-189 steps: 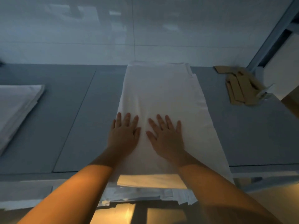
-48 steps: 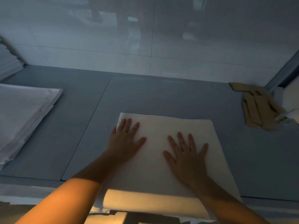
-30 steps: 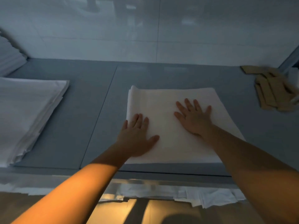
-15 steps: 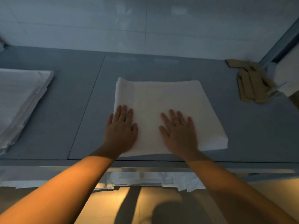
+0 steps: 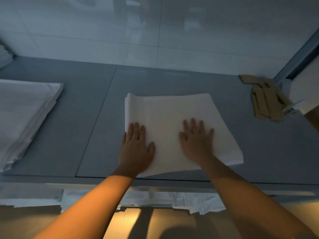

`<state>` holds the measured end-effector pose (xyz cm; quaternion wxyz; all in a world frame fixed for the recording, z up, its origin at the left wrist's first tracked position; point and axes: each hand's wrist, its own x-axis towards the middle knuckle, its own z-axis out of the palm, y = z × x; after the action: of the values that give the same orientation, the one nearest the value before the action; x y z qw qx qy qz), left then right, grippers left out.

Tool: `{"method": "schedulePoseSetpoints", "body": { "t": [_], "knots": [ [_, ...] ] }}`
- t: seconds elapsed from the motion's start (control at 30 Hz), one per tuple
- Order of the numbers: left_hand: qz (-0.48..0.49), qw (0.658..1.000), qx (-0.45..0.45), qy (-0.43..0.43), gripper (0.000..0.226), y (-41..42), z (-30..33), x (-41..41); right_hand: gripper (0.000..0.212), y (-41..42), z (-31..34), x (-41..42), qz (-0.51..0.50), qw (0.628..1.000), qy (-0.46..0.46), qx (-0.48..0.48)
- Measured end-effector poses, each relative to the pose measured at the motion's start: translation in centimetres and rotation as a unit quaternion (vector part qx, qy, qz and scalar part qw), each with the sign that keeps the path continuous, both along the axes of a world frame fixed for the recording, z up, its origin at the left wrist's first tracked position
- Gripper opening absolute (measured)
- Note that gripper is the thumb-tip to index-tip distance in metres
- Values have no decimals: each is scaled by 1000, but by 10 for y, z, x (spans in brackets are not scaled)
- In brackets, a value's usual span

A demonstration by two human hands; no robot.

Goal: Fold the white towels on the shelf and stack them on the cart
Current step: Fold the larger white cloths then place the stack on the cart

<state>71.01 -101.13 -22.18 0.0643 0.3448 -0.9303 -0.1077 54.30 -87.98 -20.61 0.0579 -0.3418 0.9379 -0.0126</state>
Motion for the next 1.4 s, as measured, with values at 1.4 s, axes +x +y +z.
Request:
{"method": "schedulePoseSetpoints", "body": {
  "t": [1.4],
  "knots": [
    [264,945,25,-191,93,-6,25,73,58,40,6,81,-28,997,-57,-51]
  ]
}}
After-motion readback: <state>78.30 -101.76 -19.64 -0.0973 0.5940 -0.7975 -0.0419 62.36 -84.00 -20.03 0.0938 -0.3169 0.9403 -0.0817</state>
